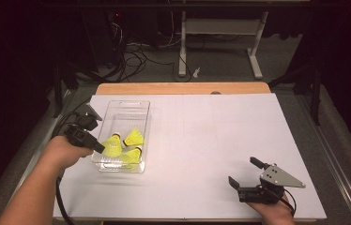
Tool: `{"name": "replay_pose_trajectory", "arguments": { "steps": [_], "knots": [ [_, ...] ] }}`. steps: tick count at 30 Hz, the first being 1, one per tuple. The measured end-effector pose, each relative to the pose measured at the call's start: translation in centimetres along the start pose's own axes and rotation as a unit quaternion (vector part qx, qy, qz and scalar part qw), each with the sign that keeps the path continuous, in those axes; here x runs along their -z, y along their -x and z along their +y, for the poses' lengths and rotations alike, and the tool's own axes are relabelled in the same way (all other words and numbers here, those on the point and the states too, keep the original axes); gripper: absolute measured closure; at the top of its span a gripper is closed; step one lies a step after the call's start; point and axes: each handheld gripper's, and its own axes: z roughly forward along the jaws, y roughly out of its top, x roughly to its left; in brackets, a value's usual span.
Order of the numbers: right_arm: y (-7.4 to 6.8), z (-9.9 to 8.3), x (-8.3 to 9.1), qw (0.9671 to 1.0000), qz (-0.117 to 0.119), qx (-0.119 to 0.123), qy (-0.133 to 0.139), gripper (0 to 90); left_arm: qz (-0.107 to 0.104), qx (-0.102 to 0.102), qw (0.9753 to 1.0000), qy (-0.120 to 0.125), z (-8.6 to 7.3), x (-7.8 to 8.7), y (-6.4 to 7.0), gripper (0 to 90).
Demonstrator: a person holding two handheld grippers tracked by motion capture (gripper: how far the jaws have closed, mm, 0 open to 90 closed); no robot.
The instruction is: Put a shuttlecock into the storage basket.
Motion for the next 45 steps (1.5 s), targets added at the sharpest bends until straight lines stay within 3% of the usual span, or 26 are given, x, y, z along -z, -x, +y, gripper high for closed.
{"name": "replay_pose_trajectory", "arguments": {
  "steps": [4,10,15,29,36,45],
  "knots": [
    [0.0,0.0,0.0,1.0000,0.000,0.000,0.000,0.4,0.004,-0.002,1.0000,0.000,0.4,0.4,0.1,89.5],
    [0.0,0.0,-0.1,1.0000,0.002,0.000,0.000,0.4,0.016,0.012,0.9998,-0.002,1.1,0.8,-0.2,89.4],
    [0.1,-0.1,-0.1,1.0000,0.004,0.000,0.001,0.4,0.025,0.025,0.9994,-0.003,1.5,-0.2,-0.5,89.4],
    [0.0,-0.1,0.0,1.0000,0.008,-0.001,0.002,0.4,0.053,0.036,0.9975,-0.029,2.7,-2.0,-0.6,89.3],
    [0.0,-0.1,-0.1,0.9999,0.010,-0.001,0.001,0.4,0.055,0.049,0.9965,-0.039,2.6,-3.3,-1.1,89.0],
    [-0.1,-0.2,-0.2,0.9999,0.012,0.000,-0.001,0.4,0.071,0.041,0.9954,-0.050,2.9,-4.2,-0.9,88.7]
  ]
}}
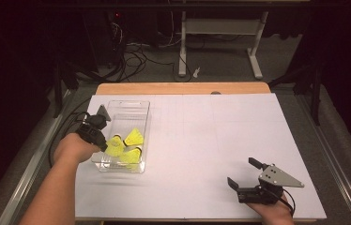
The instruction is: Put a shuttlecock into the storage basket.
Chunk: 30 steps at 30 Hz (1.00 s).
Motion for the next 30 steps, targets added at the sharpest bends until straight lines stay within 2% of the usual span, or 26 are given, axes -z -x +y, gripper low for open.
{"name": "replay_pose_trajectory", "arguments": {
  "steps": [4,7,12,17,30],
  "knots": [
    [0.0,0.0,0.0,1.0000,0.000,0.000,0.000,0.4,0.015,-0.001,0.9999,-0.005,0.2,-0.4,0.3,88.6],
    [0.0,0.0,0.0,1.0000,0.000,0.001,0.000,0.4,0.017,-0.001,0.9998,-0.009,0.3,-0.5,0.3,88.2],
    [0.0,0.0,0.0,1.0000,0.001,0.001,-0.001,0.4,0.014,0.002,0.9998,-0.017,0.0,-1.0,0.1,87.1],
    [-0.1,0.0,-0.1,1.0000,0.001,0.004,-0.001,0.4,0.006,0.003,0.9999,-0.016,-0.3,-1.3,0.0,86.0],
    [-0.2,0.1,-0.1,1.0000,0.002,0.006,0.000,0.4,0.000,-0.014,0.9997,-0.020,-0.5,-1.1,0.5,75.1]
  ]
}}
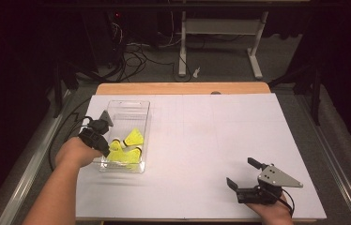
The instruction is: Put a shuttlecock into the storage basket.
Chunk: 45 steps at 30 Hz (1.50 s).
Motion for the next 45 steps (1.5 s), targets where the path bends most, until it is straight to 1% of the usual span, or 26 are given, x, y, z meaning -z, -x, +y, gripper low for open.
{"name": "replay_pose_trajectory", "arguments": {
  "steps": [3,4,5,8,10,14,15,17,18,21,23,26,27,28,31,35,39,43,44,45],
  "knots": [
    [0.0,0.0,0.0,1.0000,0.000,0.001,0.000,0.4,-0.002,-0.003,1.0000,0.000,-0.1,0.2,0.3,69.8],
    [0.0,0.0,0.0,1.0000,0.001,0.000,0.001,0.4,-0.002,-0.005,1.0000,-0.002,-0.1,0.3,0.4,68.8],
    [-0.1,0.1,0.0,1.0000,0.001,0.000,0.001,0.4,-0.005,-0.007,1.0000,0.002,-0.2,0.4,0.4,68.2],
    [-0.1,0.1,0.0,1.0000,0.001,0.000,0.001,0.4,-0.009,-0.006,0.9999,0.004,-0.5,0.7,0.5,65.2],
    [-0.1,0.1,0.0,1.0000,0.001,0.001,0.002,0.4,-0.017,-0.008,0.9998,0.005,-0.6,1.1,0.6,62.6],
    [-0.2,0.1,0.0,1.0000,0.001,0.002,0.003,0.4,-0.017,-0.012,0.9998,0.004,-0.8,1.8,0.9,59.2],
    [-0.2,0.2,0.0,1.0000,0.001,0.002,0.003,0.4,-0.021,-0.013,0.9997,0.007,-0.8,2.1,1.0,58.5],
    [-0.2,0.2,0.0,1.0000,0.001,0.002,0.003,0.3,-0.026,-0.019,0.9994,0.011,-0.8,2.5,1.3,56.8],
    [-0.2,0.2,0.0,1.0000,0.001,0.002,0.003,0.4,-0.024,-0.023,0.9994,0.009,-0.7,2.8,1.5,55.7],
    [-0.2,0.2,0.0,1.0000,0.001,0.003,0.003,0.4,-0.029,-0.028,0.9991,0.012,-0.6,3.3,2.0,53.8],
    [-0.2,0.2,0.0,1.0000,0.001,0.003,0.004,0.4,-0.030,-0.030,0.9990,0.014,-0.5,3.6,2.3,52.5],
    [-0.2,0.2,0.1,1.0000,0.001,0.002,0.004,0.4,-0.032,-0.025,0.9991,0.015,-0.4,4.0,2.5,51.3],
    [-0.1,0.2,0.1,1.0000,0.001,0.002,0.004,0.4,-0.036,-0.027,0.9989,0.015,-0.3,4.1,2.7,49.9],
    [-0.1,0.2,0.1,1.0000,0.000,0.001,0.005,0.4,-0.040,-0.027,0.9987,0.014,-0.2,4.2,2.8,48.3],
    [-0.1,0.2,0.1,1.0000,0.000,0.000,0.005,0.4,-0.040,-0.028,0.9987,0.017,-0.1,4.2,3.2,42.3],
    [-0.1,0.2,0.1,1.0000,0.000,0.001,0.005,0.4,-0.039,-0.029,0.9987,0.018,0.2,4.3,3.6,38.4],
    [-0.1,0.2,0.2,1.0000,-0.001,0.001,0.005,0.4,-0.044,-0.032,0.9984,0.016,0.4,4.1,4.0,31.4],
    [-0.1,0.2,0.2,1.0000,-0.001,-0.001,0.006,0.4,-0.041,-0.036,0.9984,0.014,0.5,3.9,4.2,25.8],
    [-0.1,0.2,0.2,1.0000,-0.001,-0.001,0.006,0.4,-0.042,-0.034,0.9984,0.014,0.6,3.9,4.3,25.2],
    [-0.1,0.2,0.2,1.0000,-0.001,-0.001,0.006,0.4,-0.046,-0.033,0.9983,0.016,0.6,3.9,4.3,22.4]
  ]
}}
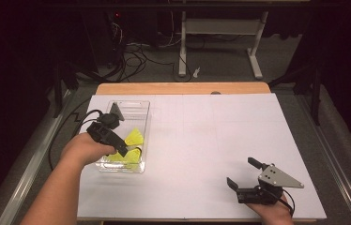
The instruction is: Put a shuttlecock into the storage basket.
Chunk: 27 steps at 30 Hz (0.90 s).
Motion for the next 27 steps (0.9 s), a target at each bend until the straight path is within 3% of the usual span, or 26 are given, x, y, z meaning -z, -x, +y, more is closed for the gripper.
{"name": "replay_pose_trajectory", "arguments": {
  "steps": [7,13,18,22,24,27],
  "knots": [
    [0.0,0.0,0.0,1.0000,0.001,0.002,-0.002,0.4,0.009,0.000,1.0000,-0.002,0.3,-0.6,0.4,0.9],
    [0.0,0.0,0.0,1.0000,0.000,0.003,-0.001,0.4,0.020,0.009,0.9997,0.007,0.4,-0.7,0.5,0.4],
    [0.0,0.0,0.0,1.0000,0.001,0.003,-0.001,0.4,0.020,0.001,0.9997,0.017,0.2,-0.7,0.6,0.4],
    [-0.1,0.0,0.0,1.0000,0.001,0.003,0.000,0.4,0.013,-0.017,0.9987,0.046,-0.4,-1.0,0.8,0.9],
    [0.0,0.0,0.0,1.0000,0.001,0.003,-0.001,0.4,0.003,-0.012,0.9977,0.066,-0.9,-1.3,0.6,0.9],
    [-0.1,0.0,0.0,1.0000,0.001,0.004,-0.001,0.4,0.007,-0.002,0.9958,0.091,-1.4,-1.7,0.3,0.9]
  ]
}}
